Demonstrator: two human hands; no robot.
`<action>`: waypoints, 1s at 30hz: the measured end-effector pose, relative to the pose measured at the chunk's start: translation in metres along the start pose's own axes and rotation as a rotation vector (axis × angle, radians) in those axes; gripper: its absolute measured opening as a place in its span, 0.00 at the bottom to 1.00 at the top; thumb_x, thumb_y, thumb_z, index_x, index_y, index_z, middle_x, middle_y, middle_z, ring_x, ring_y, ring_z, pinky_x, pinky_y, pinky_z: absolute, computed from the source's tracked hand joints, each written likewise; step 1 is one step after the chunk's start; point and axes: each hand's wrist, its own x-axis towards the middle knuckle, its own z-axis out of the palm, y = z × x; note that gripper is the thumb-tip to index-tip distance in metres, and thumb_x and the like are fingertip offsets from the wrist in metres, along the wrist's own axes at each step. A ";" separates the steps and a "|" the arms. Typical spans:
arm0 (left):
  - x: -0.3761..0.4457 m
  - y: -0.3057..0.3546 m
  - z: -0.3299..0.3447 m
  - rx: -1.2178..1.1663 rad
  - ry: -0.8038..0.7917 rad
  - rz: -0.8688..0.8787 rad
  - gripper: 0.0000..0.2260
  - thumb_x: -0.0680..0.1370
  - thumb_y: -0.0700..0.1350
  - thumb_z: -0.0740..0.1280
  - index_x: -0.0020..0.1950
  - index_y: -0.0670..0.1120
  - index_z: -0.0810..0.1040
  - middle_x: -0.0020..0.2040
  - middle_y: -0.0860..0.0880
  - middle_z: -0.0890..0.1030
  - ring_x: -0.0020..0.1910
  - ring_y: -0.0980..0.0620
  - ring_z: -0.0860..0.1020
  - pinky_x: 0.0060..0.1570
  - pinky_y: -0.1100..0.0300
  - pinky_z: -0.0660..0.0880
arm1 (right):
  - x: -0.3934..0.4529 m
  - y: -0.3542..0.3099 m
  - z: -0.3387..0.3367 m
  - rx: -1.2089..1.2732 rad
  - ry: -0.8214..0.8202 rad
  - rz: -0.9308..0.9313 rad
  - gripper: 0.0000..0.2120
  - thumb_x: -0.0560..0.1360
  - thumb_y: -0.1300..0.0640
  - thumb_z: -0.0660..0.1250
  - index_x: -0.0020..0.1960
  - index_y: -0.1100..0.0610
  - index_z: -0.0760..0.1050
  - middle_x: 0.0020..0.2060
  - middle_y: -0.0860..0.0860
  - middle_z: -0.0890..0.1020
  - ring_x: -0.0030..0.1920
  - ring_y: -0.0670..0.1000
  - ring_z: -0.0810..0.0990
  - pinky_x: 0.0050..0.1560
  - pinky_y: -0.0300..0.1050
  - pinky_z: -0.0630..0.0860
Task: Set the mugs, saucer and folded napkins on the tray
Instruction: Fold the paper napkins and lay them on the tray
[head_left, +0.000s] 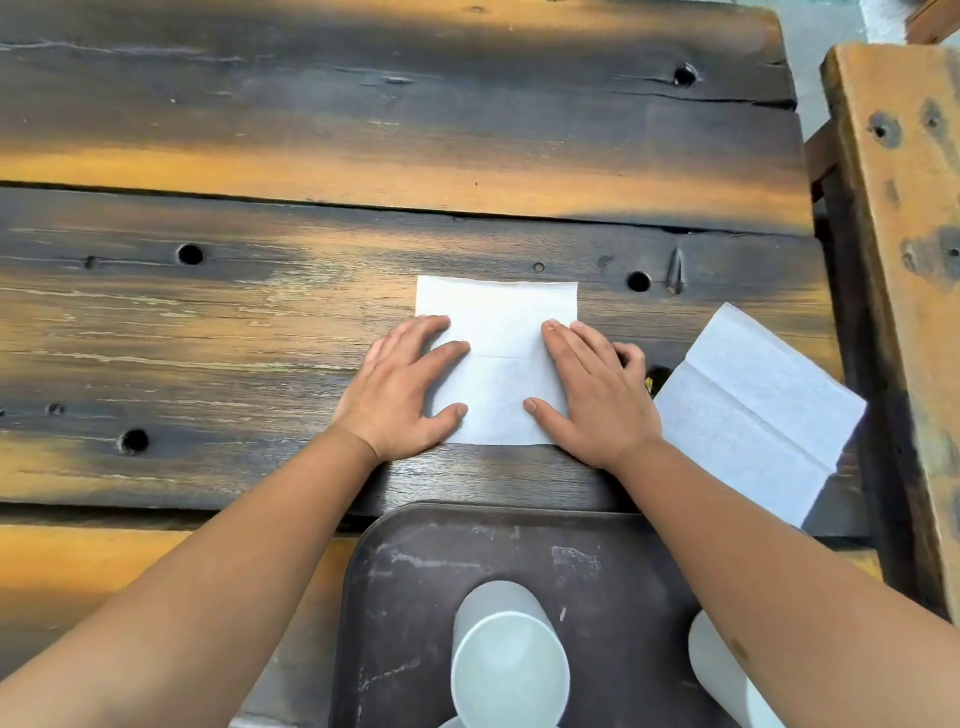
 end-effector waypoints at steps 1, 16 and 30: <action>0.000 0.000 0.000 -0.005 0.006 0.000 0.29 0.70 0.60 0.63 0.69 0.52 0.69 0.74 0.48 0.65 0.74 0.46 0.59 0.70 0.43 0.59 | 0.000 0.000 0.000 -0.006 -0.011 -0.007 0.36 0.74 0.36 0.53 0.76 0.52 0.53 0.75 0.47 0.62 0.75 0.49 0.56 0.65 0.56 0.58; -0.039 -0.001 0.003 0.111 -0.014 0.063 0.20 0.77 0.56 0.61 0.68 0.53 0.71 0.72 0.47 0.68 0.72 0.45 0.63 0.64 0.47 0.62 | 0.000 0.001 -0.003 0.092 -0.016 0.020 0.35 0.74 0.35 0.53 0.76 0.52 0.53 0.77 0.49 0.58 0.74 0.50 0.53 0.69 0.53 0.52; -0.036 0.000 0.001 0.060 -0.011 0.043 0.21 0.75 0.55 0.63 0.66 0.53 0.73 0.73 0.50 0.68 0.73 0.47 0.62 0.65 0.49 0.60 | 0.079 0.006 -0.031 0.193 0.075 0.172 0.22 0.73 0.47 0.65 0.65 0.50 0.69 0.62 0.49 0.74 0.64 0.56 0.66 0.58 0.54 0.59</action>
